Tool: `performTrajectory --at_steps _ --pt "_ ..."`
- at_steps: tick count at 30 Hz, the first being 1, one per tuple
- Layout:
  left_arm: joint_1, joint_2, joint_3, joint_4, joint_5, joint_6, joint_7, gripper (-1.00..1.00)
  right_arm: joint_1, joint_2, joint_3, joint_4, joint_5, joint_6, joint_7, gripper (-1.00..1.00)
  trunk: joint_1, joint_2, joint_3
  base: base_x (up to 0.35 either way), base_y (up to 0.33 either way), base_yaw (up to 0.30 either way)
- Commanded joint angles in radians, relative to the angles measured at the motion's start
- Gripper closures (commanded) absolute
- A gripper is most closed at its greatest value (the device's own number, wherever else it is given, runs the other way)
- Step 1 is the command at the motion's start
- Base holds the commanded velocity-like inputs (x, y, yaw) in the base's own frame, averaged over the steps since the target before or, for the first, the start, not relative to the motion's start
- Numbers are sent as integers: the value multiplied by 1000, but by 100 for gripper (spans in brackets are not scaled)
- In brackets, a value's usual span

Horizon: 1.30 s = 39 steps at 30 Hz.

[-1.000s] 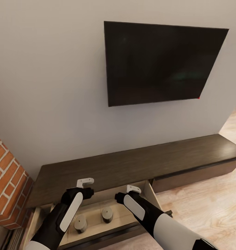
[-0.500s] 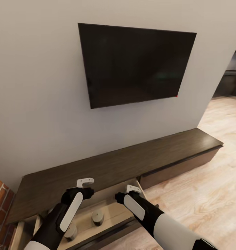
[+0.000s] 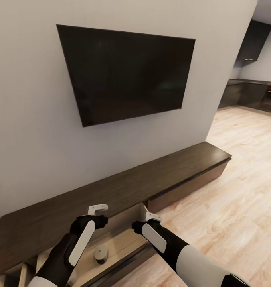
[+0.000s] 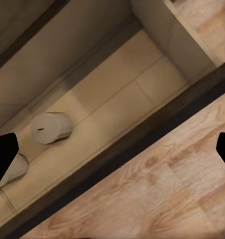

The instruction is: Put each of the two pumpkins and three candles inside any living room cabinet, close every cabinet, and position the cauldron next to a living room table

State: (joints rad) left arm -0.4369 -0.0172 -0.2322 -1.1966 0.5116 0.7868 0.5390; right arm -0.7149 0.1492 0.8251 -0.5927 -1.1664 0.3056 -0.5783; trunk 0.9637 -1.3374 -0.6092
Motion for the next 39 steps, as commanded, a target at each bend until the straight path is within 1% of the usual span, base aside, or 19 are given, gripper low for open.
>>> performTrajectory --at_steps 1,16,23,29,34,39 --pt "0 0 -1 -1 11 2 10 -100 -1 0 5 -1 -4 3 -6 -100 0 -1 -1 0 0 -274" --pt "0 1 0 -3 12 2 10 -100 -1 0 5 -1 -4 3 -6 -100 0 -1 -1 -4 0 -274" --pt "0 3 3 -24 12 2 10 -100 -2 0 5 -1 -4 3 -6 -100 0 -1 -1 -34 0 -274" --pt "-1 3 23 -26 12 4 10 -100 -1 0 5 -1 -4 3 -6 -100 0 -1 -1 -144 0 -274" --pt "0 2 28 -29 12 45 10 -100 -1 0 5 -1 -4 3 -6 -100 0 -1 -1 -117 0 -274" --pt "0 2 35 -29 12 53 10 -100 -1 0 5 -1 -4 3 -6 -100 0 -1 -1 -96 0 -274"
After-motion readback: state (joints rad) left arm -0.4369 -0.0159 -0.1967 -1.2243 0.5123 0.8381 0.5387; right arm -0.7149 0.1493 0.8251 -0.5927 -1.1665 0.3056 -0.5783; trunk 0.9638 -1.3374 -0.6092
